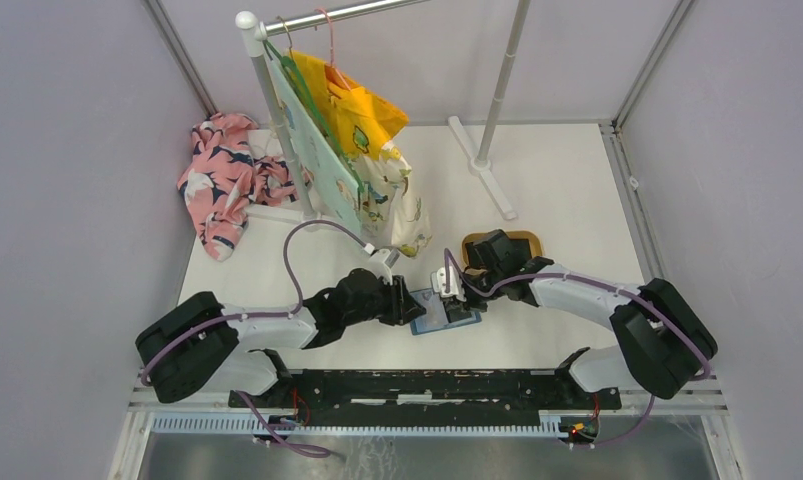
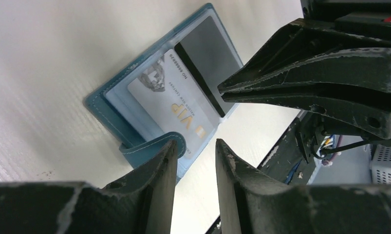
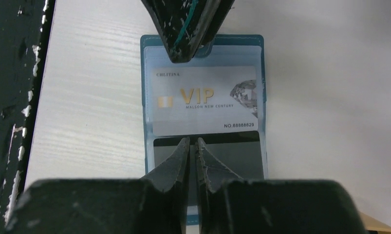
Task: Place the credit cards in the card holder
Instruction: Turn over the card slot in the card holder.
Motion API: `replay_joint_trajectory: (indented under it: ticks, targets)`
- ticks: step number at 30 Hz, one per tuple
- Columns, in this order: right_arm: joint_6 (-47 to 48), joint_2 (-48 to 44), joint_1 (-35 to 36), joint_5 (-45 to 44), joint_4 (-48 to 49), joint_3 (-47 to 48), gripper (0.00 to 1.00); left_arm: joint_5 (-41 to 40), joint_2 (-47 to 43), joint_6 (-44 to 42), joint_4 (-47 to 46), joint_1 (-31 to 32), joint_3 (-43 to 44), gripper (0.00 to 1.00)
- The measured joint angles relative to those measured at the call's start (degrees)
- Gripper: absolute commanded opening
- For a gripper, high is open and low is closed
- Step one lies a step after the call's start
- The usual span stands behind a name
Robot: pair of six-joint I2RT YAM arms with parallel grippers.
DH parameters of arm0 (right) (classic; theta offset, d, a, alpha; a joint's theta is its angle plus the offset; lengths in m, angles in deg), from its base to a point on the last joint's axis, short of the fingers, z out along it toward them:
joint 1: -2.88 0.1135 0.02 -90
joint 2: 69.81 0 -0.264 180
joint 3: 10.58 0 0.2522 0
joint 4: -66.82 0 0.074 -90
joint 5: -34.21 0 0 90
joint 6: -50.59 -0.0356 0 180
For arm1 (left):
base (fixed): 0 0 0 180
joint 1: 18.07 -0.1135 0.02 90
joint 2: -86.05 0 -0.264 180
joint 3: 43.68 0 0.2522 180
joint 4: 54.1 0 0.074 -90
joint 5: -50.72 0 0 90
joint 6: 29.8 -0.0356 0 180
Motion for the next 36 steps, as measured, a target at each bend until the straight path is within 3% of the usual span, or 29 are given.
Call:
replay_joint_trajectory:
  ticks: [16, 28, 36]
  targets:
    - [-4.48, 7.19, 7.26, -8.87, 5.03, 2.84, 0.13, -0.09, 3.3, 0.9, -2.49, -0.24, -1.2, 0.48]
    - [-1.66, 2.25, 4.87, -4.2, 0.42, 3.13, 0.16, -1.57, -0.04, 0.87, -0.59, -0.26, -2.1, 0.52]
    - [-0.59, 1.77, 3.65, -3.1, -1.16, 3.13, 0.16, -0.92, -4.04, 0.85, -3.26, -0.37, -4.48, 0.42]
